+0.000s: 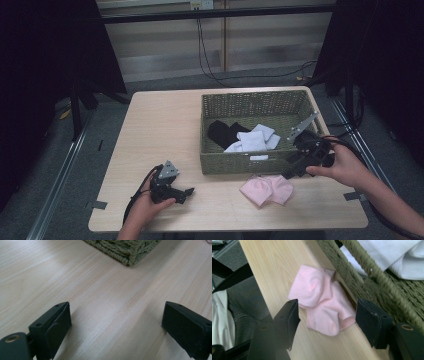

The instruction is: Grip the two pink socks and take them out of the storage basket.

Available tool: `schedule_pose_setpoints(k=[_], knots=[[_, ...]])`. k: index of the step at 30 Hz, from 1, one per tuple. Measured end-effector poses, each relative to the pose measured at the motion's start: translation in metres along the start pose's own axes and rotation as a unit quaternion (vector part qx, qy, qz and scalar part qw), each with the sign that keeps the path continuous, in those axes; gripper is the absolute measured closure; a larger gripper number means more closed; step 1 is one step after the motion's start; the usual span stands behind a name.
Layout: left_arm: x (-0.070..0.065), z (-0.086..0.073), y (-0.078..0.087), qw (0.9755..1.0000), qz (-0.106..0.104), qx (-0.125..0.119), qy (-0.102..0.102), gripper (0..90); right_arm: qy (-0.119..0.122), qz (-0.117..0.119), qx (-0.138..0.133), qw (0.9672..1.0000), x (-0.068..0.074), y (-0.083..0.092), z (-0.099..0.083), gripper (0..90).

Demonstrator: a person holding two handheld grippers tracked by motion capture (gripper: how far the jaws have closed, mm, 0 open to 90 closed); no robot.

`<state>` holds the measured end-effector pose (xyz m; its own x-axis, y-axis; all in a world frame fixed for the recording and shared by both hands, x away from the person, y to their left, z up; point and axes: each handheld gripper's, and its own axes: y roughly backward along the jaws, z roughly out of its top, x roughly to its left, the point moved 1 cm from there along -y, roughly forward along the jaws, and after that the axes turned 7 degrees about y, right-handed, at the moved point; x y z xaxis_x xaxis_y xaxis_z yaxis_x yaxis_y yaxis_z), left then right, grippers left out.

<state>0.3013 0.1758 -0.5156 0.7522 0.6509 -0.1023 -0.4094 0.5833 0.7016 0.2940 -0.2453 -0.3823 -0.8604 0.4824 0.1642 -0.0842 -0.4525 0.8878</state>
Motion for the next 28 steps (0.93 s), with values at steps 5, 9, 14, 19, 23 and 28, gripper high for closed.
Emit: schedule_pose_setpoints(k=[5, 9, 14, 19, 23, 28], knots=[[0.000, 0.000, 0.000, 1.0000, 0.000, 0.000, 0.000, 8.3, -0.011, -0.005, -0.016, 0.9998, -0.002, -0.007, -0.014, 32.9], [0.000, 0.000, 0.000, 1.0000, 0.000, 0.000, 0.000, 8.2, -0.010, -0.023, -0.023, 0.9994, -0.002, -0.015, -0.023, 32.2], [0.000, 0.000, 0.000, 1.0000, 0.000, 0.000, 0.000, 8.3, -0.013, -0.035, -0.042, 0.9984, -0.003, -0.025, -0.035, 30.1], [0.000, 0.000, 0.000, 1.0000, 0.000, 0.000, 0.001, 8.2, -0.023, -0.045, -0.058, 0.9970, -0.006, -0.037, -0.049, 28.5], [0.000, 0.000, 0.000, 1.0000, 0.000, 0.000, 0.001, 8.2, -0.037, -0.049, -0.076, 0.9952, -0.006, -0.044, -0.059, 27.5], [0.000, 0.000, 0.000, 1.0000, 0.000, 0.000, 0.000, 8.2, -0.043, -0.054, -0.098, 0.9929, -0.003, -0.051, -0.061, 26.6]])
